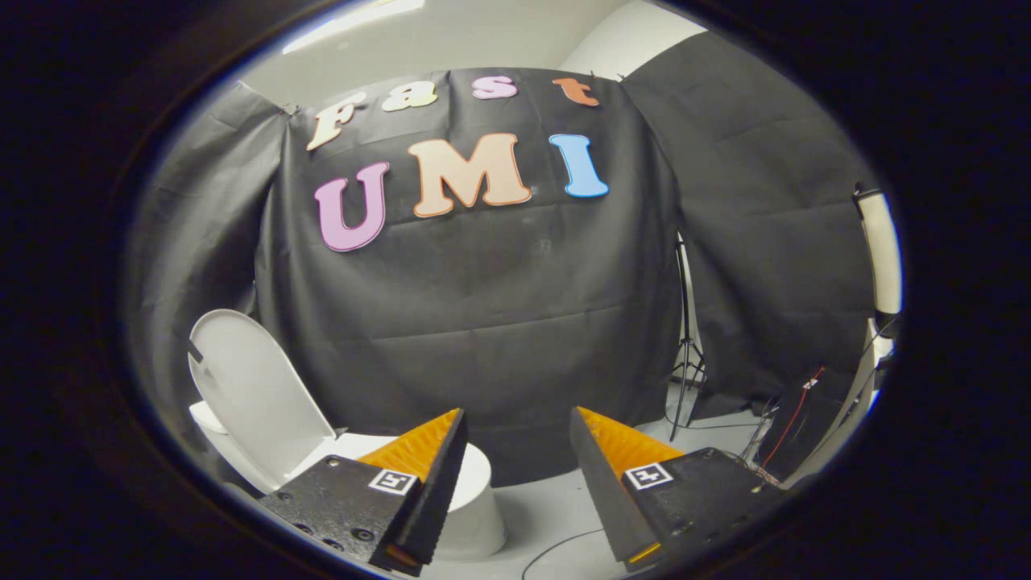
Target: Open the toilet lid.
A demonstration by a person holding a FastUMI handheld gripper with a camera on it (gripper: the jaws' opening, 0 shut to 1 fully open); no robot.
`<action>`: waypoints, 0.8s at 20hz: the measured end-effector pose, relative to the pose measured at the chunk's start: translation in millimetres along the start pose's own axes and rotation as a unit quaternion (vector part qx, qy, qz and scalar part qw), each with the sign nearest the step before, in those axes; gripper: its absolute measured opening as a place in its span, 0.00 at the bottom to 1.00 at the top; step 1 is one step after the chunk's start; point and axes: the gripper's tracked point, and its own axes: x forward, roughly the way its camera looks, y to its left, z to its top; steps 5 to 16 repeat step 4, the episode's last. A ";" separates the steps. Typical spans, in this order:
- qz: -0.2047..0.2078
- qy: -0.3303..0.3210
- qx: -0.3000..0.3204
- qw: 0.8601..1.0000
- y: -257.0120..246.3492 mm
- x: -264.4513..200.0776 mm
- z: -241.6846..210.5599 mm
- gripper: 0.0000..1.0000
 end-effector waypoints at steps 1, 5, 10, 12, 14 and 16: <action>0.000 0.001 -0.001 1.000 0.2 -0.1 -0.9 0.79; 0.001 0.008 -0.003 1.000 0.4 0.9 -3.7 0.79; 0.001 0.008 -0.003 1.000 0.4 0.9 -3.7 0.79; 0.001 0.008 -0.003 1.000 0.4 0.9 -3.7 0.79; 0.001 0.008 -0.003 1.000 0.4 0.9 -3.7 0.79; 0.001 0.008 -0.003 1.000 0.4 0.9 -3.7 0.79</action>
